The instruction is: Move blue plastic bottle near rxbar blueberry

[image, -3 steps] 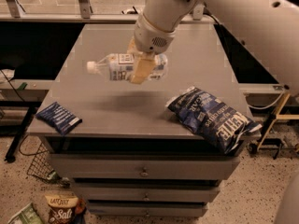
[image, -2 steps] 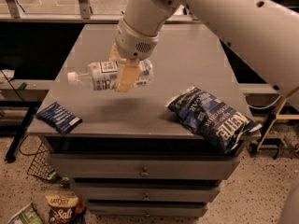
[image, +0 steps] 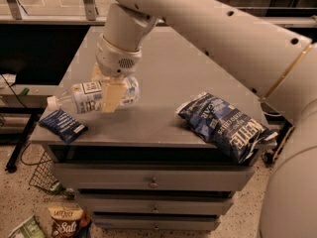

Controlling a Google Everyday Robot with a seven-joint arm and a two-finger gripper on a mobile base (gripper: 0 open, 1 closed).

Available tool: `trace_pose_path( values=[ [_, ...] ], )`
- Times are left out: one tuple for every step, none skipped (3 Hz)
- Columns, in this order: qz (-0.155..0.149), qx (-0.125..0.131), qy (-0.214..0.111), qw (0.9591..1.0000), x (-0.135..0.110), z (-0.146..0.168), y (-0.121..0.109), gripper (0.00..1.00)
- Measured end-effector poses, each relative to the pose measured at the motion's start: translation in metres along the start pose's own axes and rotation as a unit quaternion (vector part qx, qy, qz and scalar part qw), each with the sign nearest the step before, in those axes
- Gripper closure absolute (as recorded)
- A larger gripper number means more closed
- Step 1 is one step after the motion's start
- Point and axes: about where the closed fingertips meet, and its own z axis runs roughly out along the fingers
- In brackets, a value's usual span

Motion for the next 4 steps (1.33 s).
trace_pose_path(
  values=[
    [-0.008,-0.019,-0.006,0.9998,-0.008,0.022,-0.012,1.0],
    [-0.012,-0.03,-0.01,0.9994,-0.011,0.039,-0.024,1.0],
    [-0.013,-0.037,-0.012,0.9992,-0.013,0.052,-0.036,1.0],
    [-0.014,-0.037,-0.013,0.9991,-0.014,0.054,-0.038,0.85]
  ],
)
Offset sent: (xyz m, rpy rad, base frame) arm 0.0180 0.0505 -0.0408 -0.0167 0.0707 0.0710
